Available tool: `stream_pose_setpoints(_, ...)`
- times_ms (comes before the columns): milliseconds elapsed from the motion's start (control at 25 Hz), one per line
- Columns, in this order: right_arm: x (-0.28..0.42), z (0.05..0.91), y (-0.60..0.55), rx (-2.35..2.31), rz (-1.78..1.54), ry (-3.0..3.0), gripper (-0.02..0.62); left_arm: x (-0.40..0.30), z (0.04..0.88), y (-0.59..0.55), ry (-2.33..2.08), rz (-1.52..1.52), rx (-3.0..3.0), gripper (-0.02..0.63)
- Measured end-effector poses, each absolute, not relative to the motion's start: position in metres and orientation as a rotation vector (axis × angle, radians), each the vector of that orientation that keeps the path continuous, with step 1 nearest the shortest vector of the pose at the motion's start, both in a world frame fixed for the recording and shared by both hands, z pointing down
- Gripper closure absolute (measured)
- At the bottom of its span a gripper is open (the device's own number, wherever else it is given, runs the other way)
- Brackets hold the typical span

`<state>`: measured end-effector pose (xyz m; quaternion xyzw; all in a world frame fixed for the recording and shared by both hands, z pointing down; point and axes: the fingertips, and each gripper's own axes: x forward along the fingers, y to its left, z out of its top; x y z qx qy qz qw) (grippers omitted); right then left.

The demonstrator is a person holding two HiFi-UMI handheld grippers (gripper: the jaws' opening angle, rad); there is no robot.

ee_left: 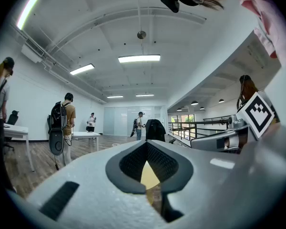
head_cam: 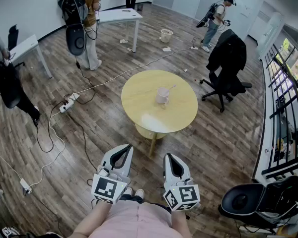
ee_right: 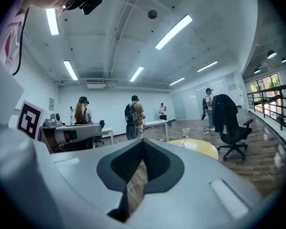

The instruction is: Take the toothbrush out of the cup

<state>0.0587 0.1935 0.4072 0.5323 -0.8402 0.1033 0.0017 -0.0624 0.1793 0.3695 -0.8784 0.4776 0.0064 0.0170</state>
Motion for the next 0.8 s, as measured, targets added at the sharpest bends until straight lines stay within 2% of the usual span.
stream_pose_setpoints(800,0.0514,0.4069,0.1905,1.625,0.333,-2.697,0.592,-0.0649,0.3753,0.1696,1.487,0.05,-2.752,0.615)
